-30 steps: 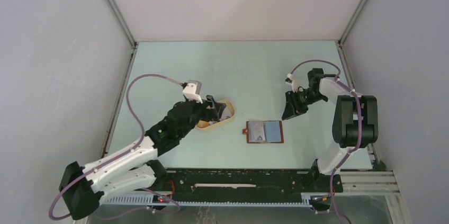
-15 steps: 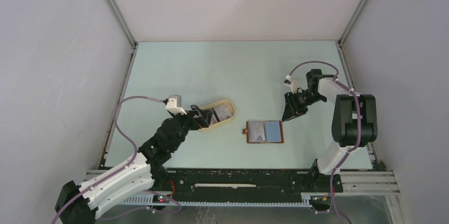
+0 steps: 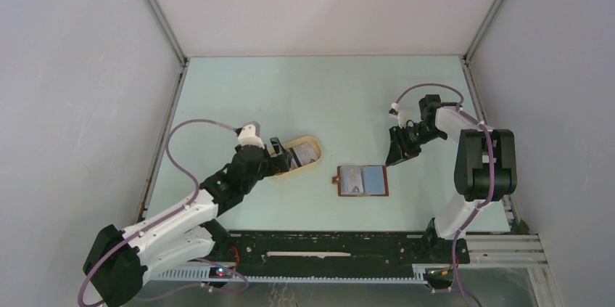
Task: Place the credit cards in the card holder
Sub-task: Pick up the credit card from the storage box.
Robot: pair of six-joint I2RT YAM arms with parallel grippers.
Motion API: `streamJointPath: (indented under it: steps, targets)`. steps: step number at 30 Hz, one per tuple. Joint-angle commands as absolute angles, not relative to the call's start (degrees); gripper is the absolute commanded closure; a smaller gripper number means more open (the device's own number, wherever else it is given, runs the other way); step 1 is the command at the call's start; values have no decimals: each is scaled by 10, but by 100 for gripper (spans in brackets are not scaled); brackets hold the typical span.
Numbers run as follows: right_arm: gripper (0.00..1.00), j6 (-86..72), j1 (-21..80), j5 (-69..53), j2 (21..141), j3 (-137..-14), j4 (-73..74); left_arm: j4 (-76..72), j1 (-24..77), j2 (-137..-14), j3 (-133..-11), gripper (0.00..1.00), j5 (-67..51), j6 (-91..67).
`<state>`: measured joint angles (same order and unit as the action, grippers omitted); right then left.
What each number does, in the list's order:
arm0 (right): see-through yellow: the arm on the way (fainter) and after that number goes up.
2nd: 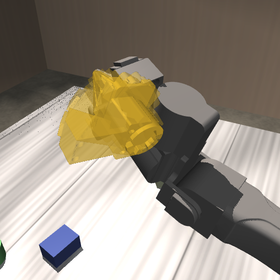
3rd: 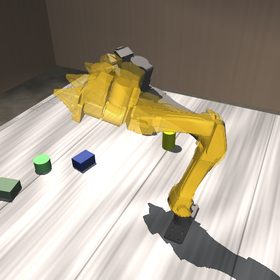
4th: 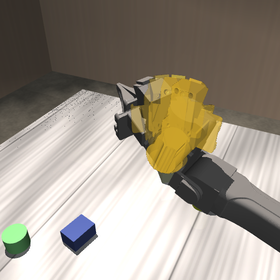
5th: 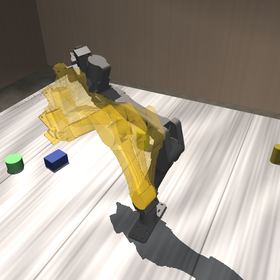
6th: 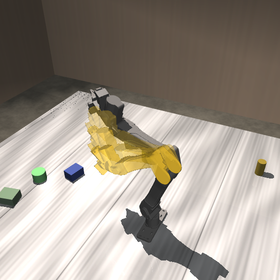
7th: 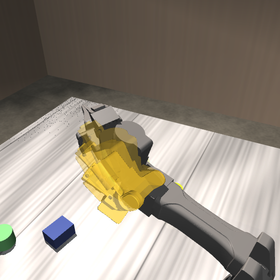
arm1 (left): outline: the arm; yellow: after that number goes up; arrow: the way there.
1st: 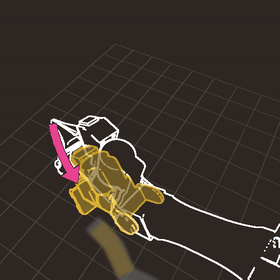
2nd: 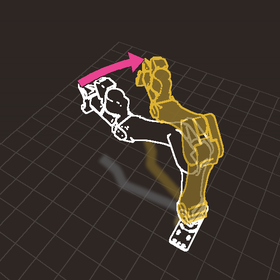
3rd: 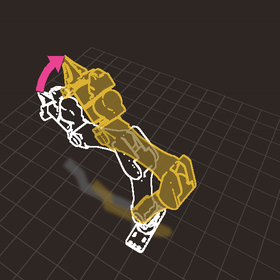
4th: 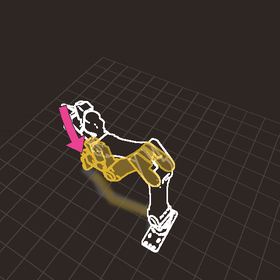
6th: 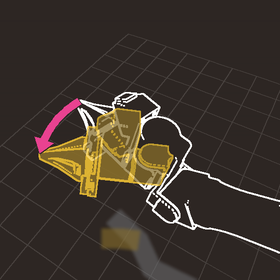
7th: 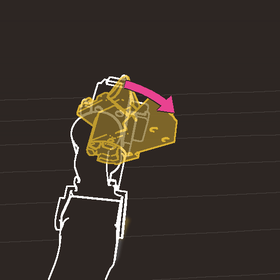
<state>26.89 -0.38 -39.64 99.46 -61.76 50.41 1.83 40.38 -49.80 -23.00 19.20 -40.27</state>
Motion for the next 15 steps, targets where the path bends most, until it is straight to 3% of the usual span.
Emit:
streamJointPath:
  steps: [1, 15]
  targets:
    - [56, 272, -2, -415, 997, -623, 499, 115, 401, -523, -325, 7, 216, -367]
    - [56, 275, -2, -426, 988, -626, 502, 152, 400, -562, -368, 6, 216, -376]
